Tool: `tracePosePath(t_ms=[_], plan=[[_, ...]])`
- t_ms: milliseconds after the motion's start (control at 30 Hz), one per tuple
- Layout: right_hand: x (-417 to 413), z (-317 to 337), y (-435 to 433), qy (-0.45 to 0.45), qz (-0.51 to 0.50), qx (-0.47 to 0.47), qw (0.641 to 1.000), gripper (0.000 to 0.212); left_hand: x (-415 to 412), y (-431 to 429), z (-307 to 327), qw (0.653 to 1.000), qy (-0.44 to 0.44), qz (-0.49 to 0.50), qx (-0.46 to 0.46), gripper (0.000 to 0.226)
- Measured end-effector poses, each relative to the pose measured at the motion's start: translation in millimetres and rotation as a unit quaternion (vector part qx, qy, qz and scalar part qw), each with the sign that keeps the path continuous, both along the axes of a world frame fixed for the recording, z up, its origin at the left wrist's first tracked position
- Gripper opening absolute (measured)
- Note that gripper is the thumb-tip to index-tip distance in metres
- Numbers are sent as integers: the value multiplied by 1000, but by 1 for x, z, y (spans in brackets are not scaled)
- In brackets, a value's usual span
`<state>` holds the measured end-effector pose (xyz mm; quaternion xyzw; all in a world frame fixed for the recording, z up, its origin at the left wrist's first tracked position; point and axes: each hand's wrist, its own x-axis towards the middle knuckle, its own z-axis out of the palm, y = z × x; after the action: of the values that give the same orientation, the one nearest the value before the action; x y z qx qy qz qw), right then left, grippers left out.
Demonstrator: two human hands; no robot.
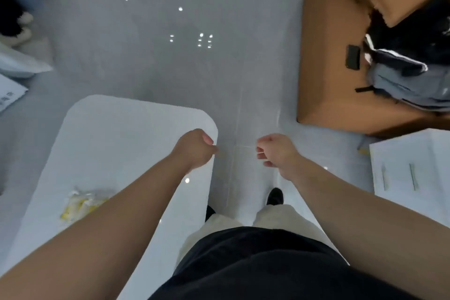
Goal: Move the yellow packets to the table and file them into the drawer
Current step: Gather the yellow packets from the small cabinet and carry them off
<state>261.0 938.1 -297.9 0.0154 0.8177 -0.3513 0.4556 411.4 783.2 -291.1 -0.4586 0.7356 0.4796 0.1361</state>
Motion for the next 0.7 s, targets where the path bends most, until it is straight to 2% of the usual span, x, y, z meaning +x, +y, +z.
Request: tracePosePath(t_ms=[67,167,400,700], plan=[[-23,0,40,-1,-68,-8,998,10,-46,22,7,997,3,-74,-8,7],[-57,2,101,-3,-150,-16,989,9,-112,64,15,983,0,-185,-17,14],[-138,1,287,-10,-312,-20,950,8,-257,218,17,966,3,-259,5,15],[-204,5,492,-16,-483,-16,876,8,-398,414,29,906,-11,-423,18,10]])
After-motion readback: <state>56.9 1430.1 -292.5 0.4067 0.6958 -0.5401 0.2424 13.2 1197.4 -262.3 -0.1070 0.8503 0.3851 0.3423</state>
